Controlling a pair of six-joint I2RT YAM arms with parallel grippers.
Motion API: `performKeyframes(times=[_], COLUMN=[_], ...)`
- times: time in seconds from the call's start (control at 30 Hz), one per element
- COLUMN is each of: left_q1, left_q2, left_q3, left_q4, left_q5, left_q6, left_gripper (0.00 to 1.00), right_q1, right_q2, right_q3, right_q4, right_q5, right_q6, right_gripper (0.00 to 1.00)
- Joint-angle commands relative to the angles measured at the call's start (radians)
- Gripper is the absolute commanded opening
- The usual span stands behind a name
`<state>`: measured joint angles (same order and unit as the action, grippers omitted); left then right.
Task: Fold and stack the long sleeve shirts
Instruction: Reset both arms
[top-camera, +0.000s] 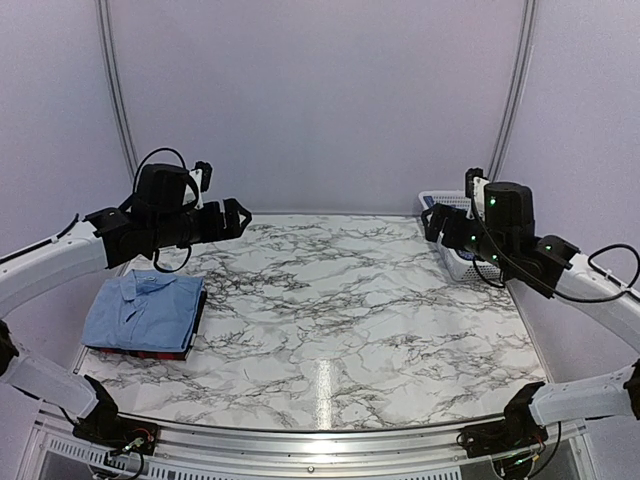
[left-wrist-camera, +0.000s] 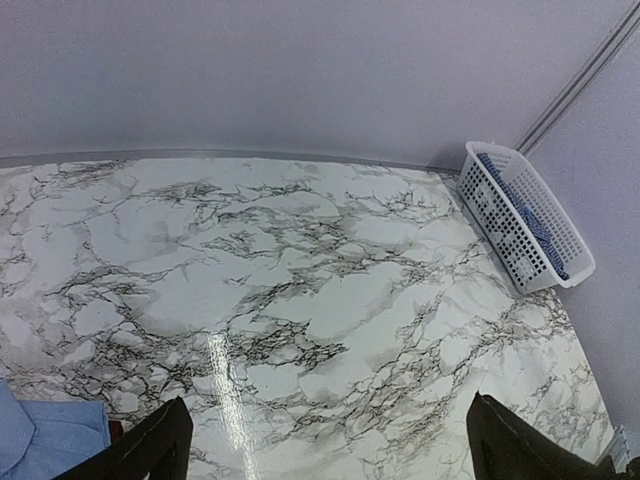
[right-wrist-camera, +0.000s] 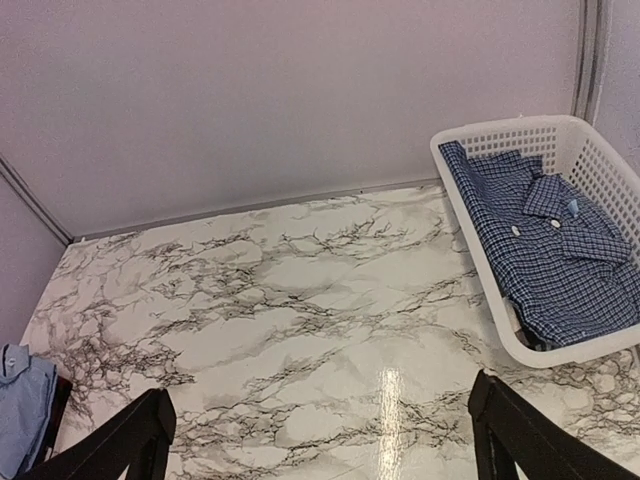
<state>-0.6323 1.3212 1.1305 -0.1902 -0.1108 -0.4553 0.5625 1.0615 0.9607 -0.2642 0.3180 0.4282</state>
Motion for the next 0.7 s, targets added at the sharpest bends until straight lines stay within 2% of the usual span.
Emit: performKeyframes(times=[0.0, 0.37, 0.67], left_q1=[-0.004, -0.004, -0.004], left_q2=[-0.016, 0.000, 0.001], left_q3=[0.002, 0.000, 0.007], left_q4=[0.041, 0.061, 0.063], left_q5=[-0.008, -0.024, -0.017], left_q6=[0.013, 0.028, 0.035], left_gripper=[0.99, 0.99, 0.99], right_q1=[-0.003, -0.003, -0.003], right_q2=[0.018, -0.009, -0.019], right_q3=[0.042, -0.009, -0.029], right_q4=[0.023, 0.071, 0.115], right_q5=[0.055, 0.041, -0.036], right_q6=[-0.020, -0.036, -0.068], right_gripper=[0.99, 0.99, 0.99])
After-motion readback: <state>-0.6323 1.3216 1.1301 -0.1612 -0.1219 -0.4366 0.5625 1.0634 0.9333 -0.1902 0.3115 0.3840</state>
